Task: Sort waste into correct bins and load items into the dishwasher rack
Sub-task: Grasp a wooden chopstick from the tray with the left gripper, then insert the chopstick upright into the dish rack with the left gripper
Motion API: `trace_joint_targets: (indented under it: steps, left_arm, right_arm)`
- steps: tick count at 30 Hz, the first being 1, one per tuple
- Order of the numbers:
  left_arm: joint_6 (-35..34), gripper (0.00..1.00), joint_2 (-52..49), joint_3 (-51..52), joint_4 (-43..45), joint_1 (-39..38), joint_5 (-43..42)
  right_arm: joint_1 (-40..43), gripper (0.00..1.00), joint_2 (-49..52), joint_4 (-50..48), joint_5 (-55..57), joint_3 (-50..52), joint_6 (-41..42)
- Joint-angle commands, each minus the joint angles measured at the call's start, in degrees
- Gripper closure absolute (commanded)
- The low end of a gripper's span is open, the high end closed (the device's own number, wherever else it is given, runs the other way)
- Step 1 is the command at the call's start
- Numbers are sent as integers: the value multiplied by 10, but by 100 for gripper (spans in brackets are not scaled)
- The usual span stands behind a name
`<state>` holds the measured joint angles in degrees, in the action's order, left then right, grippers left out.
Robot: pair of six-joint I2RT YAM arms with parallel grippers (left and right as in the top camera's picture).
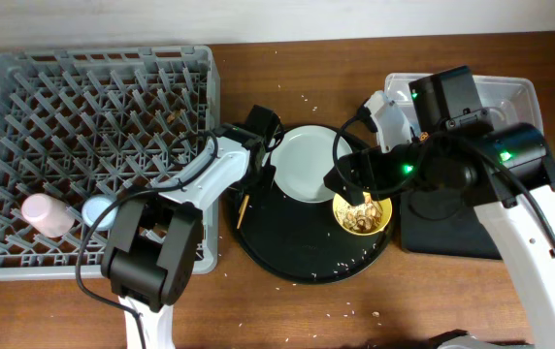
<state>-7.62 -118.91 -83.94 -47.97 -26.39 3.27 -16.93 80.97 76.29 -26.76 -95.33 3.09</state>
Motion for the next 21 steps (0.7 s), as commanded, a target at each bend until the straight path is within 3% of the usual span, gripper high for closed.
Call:
trace_joint_targets:
  steps: [1,4,8,13,21]
  left_arm:
    - [-7,100,58,-44,-46,3,-17]
    - [-7,100,136,-119,-108,12,-19]
    - [-7,100,198,-130,-131,61,37]
    - [-7,100,180,-116,-141,158,24]
    - [-5,97,83,-75,-123,162,-10]
  right_arm:
    - [-3,8,2,0,7,3,4]
    - [-3,8,2,0,7,3,4]
    - [-3,8,2,0,7,3,4]
    - [-3,8,2,0,7,3,4]
    - [-3,8,2,0,7,3,4]
